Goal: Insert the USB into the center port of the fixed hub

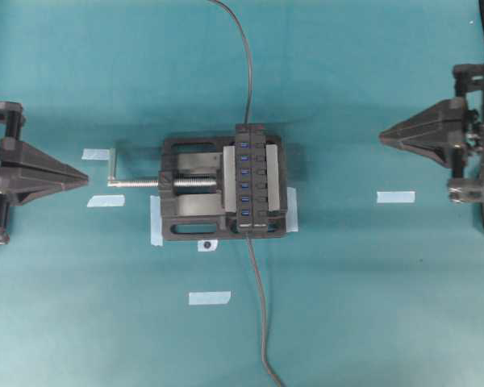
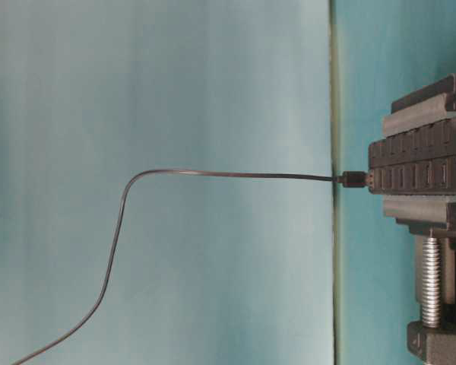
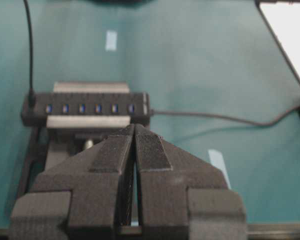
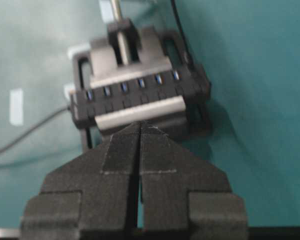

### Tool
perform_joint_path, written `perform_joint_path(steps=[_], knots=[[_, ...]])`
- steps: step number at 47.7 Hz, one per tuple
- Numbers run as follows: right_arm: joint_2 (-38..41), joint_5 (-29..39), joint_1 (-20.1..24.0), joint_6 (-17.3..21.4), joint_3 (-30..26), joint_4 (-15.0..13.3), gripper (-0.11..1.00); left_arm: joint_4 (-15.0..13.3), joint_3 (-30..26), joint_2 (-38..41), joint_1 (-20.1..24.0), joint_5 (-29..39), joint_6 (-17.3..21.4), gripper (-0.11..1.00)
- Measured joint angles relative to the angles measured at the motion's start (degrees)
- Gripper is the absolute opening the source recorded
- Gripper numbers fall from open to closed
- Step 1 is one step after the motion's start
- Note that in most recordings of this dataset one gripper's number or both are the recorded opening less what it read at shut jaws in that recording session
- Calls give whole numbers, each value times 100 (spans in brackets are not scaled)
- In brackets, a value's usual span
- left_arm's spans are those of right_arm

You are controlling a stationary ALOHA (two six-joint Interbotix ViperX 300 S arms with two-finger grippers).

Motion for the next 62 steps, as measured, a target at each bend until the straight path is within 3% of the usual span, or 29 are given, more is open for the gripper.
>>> perform_joint_path(steps=[14,33,62], knots=[[677,308,-53,-9,-343,-325,-1,0,-105,53,0,211,0,1],[1837,352,-246,-9,-870,-1037,-1,0,-141,62,0,220,0,1],[3305,-369,-457,-9,-1529,-1116,-1,0,-141,79,0,229,-9,1]])
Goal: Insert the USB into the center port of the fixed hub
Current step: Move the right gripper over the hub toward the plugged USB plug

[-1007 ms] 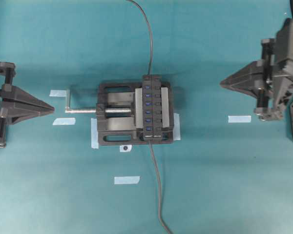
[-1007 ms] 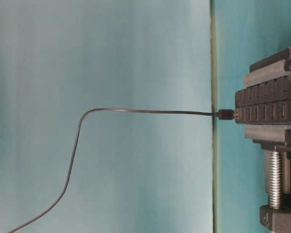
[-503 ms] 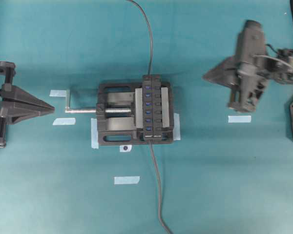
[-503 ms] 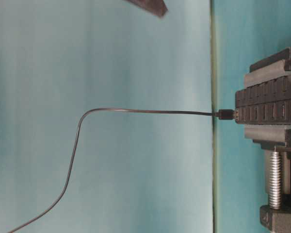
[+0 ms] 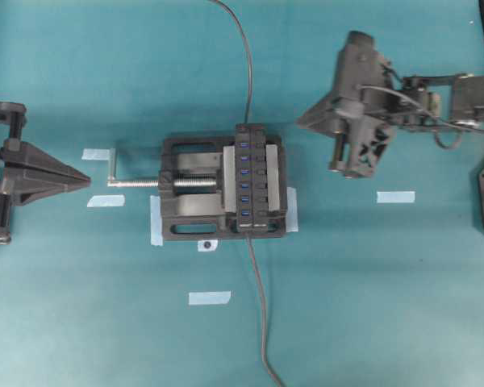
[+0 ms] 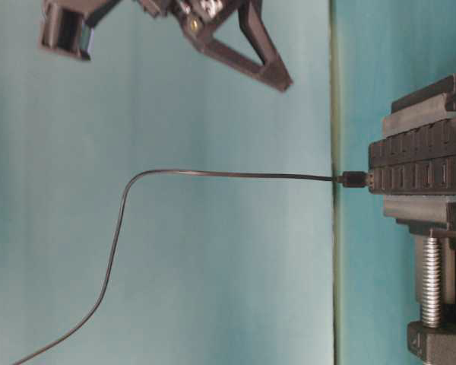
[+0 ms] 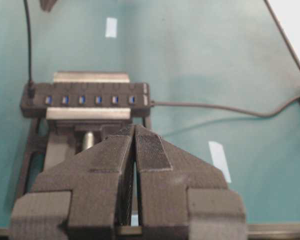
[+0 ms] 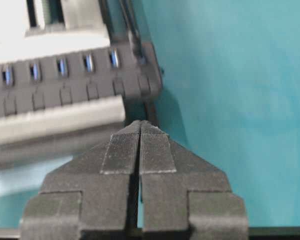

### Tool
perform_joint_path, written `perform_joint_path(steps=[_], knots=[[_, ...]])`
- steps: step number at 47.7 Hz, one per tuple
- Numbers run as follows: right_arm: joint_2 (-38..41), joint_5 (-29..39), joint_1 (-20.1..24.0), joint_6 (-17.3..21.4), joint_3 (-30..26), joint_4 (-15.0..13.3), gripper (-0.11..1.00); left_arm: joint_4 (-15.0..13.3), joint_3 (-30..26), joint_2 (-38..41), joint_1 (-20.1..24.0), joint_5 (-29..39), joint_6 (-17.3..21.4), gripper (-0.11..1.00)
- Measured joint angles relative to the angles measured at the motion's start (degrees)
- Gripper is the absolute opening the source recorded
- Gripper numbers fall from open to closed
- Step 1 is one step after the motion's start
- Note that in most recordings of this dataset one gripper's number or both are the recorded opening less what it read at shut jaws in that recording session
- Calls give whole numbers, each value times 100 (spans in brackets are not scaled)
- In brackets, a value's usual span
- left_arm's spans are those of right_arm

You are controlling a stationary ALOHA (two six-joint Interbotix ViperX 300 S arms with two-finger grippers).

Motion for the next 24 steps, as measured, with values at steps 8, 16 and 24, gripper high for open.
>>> perform_joint_path(steps=[8,16,24], knots=[[334,-53,0,-35,-185,0,-1,0,9,9,9,0,0,1],[589,-158,0,-114,-308,0,-1,-9,9,44,9,0,-18,1],[870,-185,0,-123,-483,0,-1,-9,26,70,9,-9,-35,1]])
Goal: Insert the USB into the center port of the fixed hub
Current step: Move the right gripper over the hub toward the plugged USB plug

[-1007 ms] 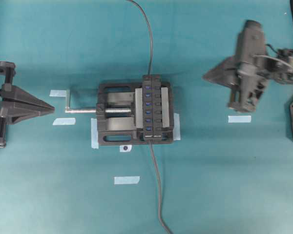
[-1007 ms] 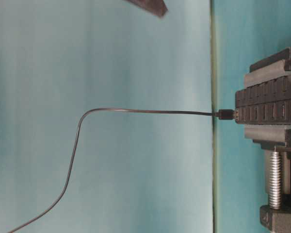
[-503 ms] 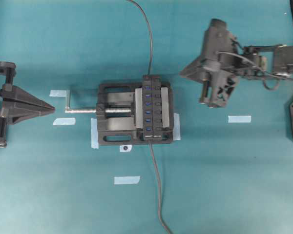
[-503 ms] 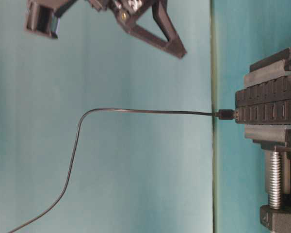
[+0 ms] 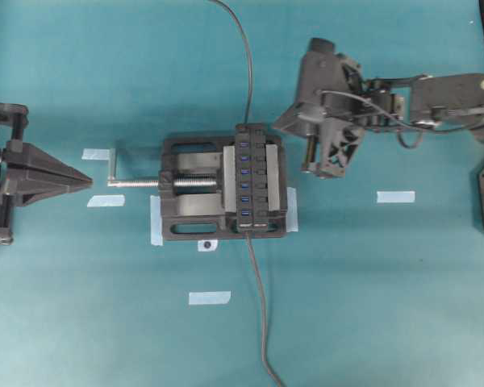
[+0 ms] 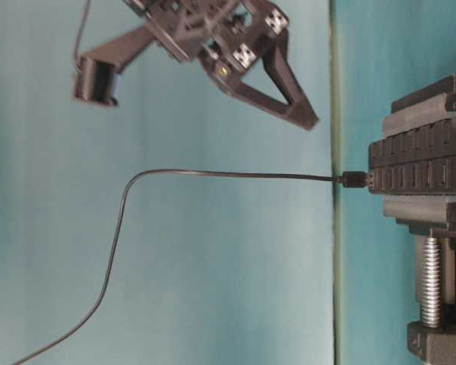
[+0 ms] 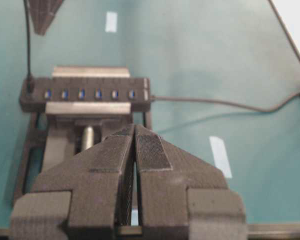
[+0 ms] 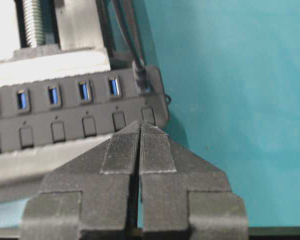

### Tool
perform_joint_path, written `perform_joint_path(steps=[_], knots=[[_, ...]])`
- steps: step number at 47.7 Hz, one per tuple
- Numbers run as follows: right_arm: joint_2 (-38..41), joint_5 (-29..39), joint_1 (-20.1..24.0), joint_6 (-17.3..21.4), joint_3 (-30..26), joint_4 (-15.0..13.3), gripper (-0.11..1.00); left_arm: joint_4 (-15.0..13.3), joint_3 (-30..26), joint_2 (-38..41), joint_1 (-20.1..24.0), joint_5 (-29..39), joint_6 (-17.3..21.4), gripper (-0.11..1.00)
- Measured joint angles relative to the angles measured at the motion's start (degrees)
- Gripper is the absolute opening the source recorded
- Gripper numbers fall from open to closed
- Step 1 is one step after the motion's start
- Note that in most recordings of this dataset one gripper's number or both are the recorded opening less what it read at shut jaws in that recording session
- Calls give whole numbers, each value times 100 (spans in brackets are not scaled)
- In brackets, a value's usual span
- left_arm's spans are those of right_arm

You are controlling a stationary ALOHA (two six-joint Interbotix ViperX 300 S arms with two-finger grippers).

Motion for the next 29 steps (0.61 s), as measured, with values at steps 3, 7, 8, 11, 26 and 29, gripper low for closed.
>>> perform_joint_path(steps=[3,7,8,11,26,29], knots=[[88,0,0,-9,-62,0,-1,9,9,0,-9,9,0,1],[176,-18,0,0,-114,0,-1,9,9,0,0,9,0,1],[202,-18,-9,0,-123,0,-1,9,9,9,0,9,-9,1],[255,-44,0,-9,-158,0,-1,9,9,9,0,9,-9,1],[352,-141,-9,-9,-193,0,0,0,9,9,0,9,-9,1],[360,-141,0,-9,-185,0,2,9,9,0,0,9,0,1]])
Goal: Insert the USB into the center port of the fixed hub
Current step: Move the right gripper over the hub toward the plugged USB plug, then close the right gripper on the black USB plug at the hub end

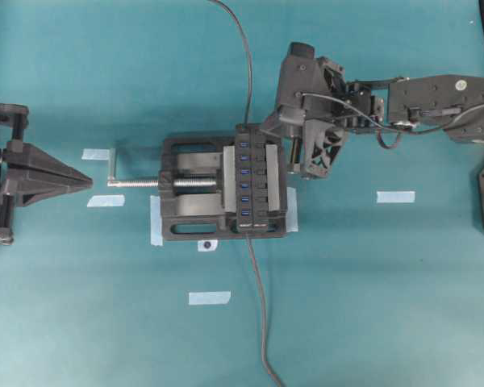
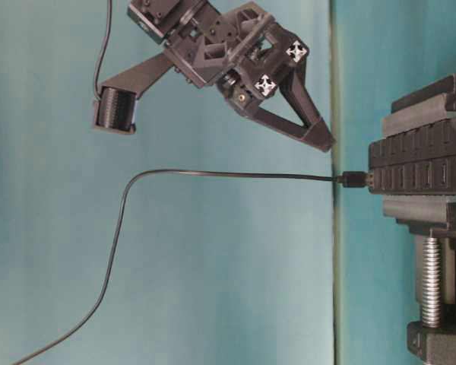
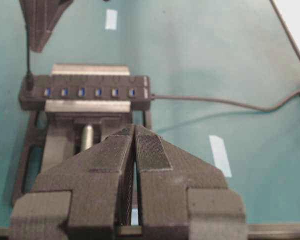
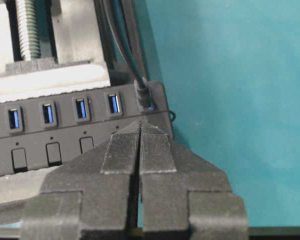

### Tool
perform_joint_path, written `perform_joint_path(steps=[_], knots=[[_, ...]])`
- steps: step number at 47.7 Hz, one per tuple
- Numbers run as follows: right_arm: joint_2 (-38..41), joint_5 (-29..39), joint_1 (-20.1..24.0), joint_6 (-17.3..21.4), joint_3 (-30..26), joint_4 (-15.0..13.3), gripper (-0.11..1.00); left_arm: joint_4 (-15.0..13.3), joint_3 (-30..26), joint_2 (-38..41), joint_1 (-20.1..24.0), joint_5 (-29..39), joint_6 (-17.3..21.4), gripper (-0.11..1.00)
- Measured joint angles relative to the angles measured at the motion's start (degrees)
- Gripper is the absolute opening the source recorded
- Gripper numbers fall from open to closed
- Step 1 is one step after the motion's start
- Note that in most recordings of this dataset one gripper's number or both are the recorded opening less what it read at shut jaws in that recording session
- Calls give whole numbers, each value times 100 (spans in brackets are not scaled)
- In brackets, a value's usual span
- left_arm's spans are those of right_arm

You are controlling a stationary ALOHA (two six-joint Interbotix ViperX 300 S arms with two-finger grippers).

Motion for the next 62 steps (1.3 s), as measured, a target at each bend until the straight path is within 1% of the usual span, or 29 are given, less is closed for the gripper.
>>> perform_joint_path(steps=[6,10,11,15,20,22,24,44,62], knots=[[26,0,-9,0,-26,0,8,0,9,0,0,0,-9,1],[26,0,0,0,-62,0,18,-9,18,9,0,0,0,1],[26,0,-9,0,-70,0,22,0,18,9,0,0,-9,1],[44,0,-26,0,-97,0,43,0,9,0,9,0,-9,1],[79,-9,-53,0,-149,0,72,0,9,9,9,0,-9,1],[105,-9,-53,0,-176,0,81,0,9,9,9,0,-9,1],[149,-9,-53,0,-193,0,85,0,9,9,9,0,-18,1],[563,-35,-62,0,-545,0,84,0,18,9,9,0,-149,1],[650,-35,-62,0,-580,0,83,0,62,-9,9,0,-149,1]])
